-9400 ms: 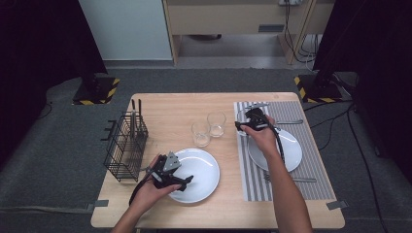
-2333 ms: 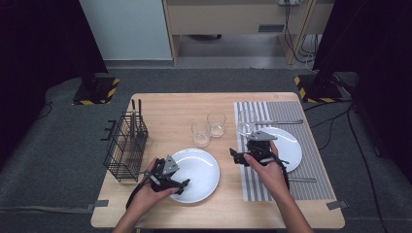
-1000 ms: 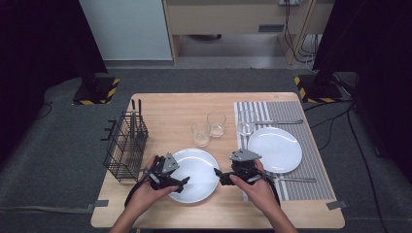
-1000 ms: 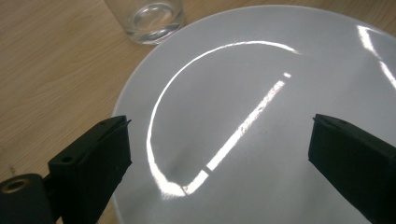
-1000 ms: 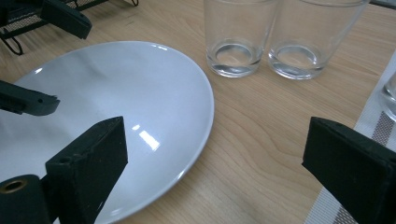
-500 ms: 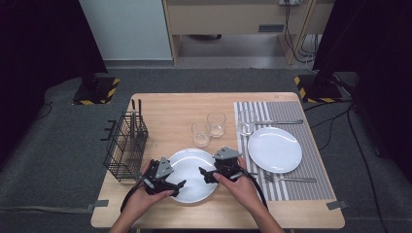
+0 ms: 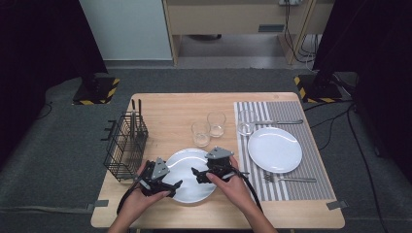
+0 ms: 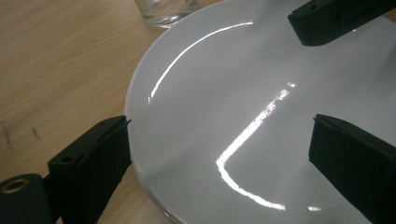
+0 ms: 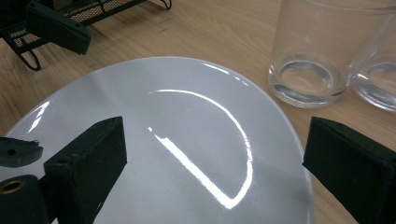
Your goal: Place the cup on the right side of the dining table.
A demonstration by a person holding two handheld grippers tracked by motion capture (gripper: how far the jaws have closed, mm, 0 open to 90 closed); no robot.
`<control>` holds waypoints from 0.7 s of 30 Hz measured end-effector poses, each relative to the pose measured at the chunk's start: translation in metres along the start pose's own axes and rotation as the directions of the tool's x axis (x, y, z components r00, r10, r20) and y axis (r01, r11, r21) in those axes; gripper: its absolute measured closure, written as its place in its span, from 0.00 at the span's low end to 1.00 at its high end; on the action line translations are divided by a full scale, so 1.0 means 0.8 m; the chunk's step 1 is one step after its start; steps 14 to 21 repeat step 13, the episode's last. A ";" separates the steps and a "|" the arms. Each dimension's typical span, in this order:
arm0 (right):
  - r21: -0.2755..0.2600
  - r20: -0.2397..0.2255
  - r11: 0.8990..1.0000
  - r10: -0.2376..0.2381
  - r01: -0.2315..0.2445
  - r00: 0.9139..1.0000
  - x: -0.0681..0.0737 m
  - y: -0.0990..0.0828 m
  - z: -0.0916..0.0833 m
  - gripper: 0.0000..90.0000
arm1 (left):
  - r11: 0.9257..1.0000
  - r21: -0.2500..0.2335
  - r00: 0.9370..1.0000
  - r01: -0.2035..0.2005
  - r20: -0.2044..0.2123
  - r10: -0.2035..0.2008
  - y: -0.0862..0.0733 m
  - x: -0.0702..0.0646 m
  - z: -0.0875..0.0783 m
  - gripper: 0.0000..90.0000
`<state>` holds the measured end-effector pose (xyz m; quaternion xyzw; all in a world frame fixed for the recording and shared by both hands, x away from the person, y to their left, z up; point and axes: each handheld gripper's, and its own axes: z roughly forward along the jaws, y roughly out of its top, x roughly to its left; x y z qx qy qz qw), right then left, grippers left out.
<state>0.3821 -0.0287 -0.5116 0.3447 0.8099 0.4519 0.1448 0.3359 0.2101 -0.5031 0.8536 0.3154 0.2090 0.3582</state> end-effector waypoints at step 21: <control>0.038 -0.019 0.999 -0.025 0.025 1.000 0.012 -0.002 0.007 0.07 | 1.000 -0.003 1.000 0.002 -0.007 -0.002 -0.001 0.006 -0.003 0.05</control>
